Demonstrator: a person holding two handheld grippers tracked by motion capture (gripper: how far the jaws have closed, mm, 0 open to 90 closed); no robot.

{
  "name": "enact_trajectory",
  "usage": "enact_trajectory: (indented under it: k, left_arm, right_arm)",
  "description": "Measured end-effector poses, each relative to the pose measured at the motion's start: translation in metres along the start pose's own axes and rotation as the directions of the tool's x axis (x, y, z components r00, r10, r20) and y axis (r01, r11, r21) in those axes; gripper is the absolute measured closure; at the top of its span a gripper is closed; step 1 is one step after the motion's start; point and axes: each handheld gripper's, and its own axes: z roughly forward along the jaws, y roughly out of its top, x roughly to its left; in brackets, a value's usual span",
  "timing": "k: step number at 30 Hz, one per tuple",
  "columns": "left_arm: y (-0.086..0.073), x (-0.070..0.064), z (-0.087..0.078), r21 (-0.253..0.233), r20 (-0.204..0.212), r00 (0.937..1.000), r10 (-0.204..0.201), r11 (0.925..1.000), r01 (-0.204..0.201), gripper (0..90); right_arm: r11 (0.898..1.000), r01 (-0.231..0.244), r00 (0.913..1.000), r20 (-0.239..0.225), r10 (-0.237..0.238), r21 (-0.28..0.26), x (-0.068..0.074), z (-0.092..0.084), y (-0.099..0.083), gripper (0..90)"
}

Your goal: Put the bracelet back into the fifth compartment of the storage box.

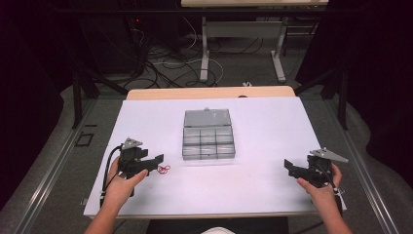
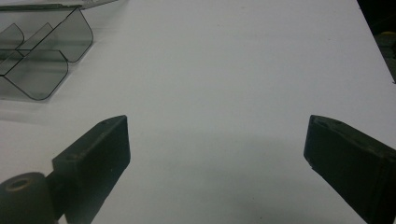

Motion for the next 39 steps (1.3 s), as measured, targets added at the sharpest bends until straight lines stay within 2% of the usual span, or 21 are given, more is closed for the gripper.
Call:
enact_trajectory:
  k: [4,9,15,21,22,23,24,29,34,39]
  left_arm:
    - [0.0,-0.001,0.002,0.006,0.0,0.9998,0.02,0.9998,-0.02,30.7]
    - [0.0,-0.001,0.004,0.013,-0.003,0.9997,0.023,0.9996,-0.023,34.3]
    - [-0.002,0.0,0.005,0.078,-0.006,0.9999,0.016,0.9968,-0.016,42.3]
    - [-0.005,-0.001,0.008,0.11,0.013,0.9995,0.031,0.9934,-0.032,47.3]
    - [-0.006,-0.001,0.01,0.117,0.019,0.9994,0.028,0.9926,-0.03,49.2]
    - [-0.006,-0.002,0.01,0.136,0.028,0.9993,0.023,0.9903,-0.027,49.2]
    - [-0.007,-0.002,0.012,0.131,0.022,0.9995,0.022,0.9911,-0.025,50.7]
    - [-0.009,-0.004,0.018,0.169,0.039,0.9992,-0.011,0.9856,0.005,56.9]
    - [-0.009,-0.005,0.022,0.196,0.04,0.9991,-0.015,0.9805,0.007,63.6]
    - [-0.01,-0.003,0.025,0.216,0.037,0.9987,-0.036,0.9761,0.027,68.2]
  right_arm:
    - [1.0,-0.001,1.0,-0.002,0.001,0.004,0.001,0.0,0.0,6.9]
    - [1.0,-0.004,1.0,-0.002,0.004,0.008,0.001,0.0,0.0,6.9]
    - [1.0,-0.003,1.0,0.004,0.003,0.001,0.002,0.002,-0.001,7.1]
    - [1.0,0.01,0.9999,-0.006,-0.01,0.025,0.001,0.001,-0.001,7.2]
    - [1.0,0.0,0.9999,-0.01,0.0,0.02,0.002,0.002,-0.001,7.3]
    - [1.0,0.015,0.9998,-0.01,-0.015,0.02,0.0,0.002,-0.001,7.3]
    - [1.0,0.009,0.9999,-0.012,-0.009,0.019,0.001,0.002,-0.001,7.4]
    - [1.0,0.0,0.9999,-0.012,0.0,0.022,0.001,0.002,-0.001,7.8]
    - [1.0,-0.004,0.9999,-0.011,0.004,0.016,0.0,0.003,-0.002,8.0]
    - [1.0,0.006,0.9999,-0.014,-0.006,0.013,-0.001,0.004,-0.001,8.3]
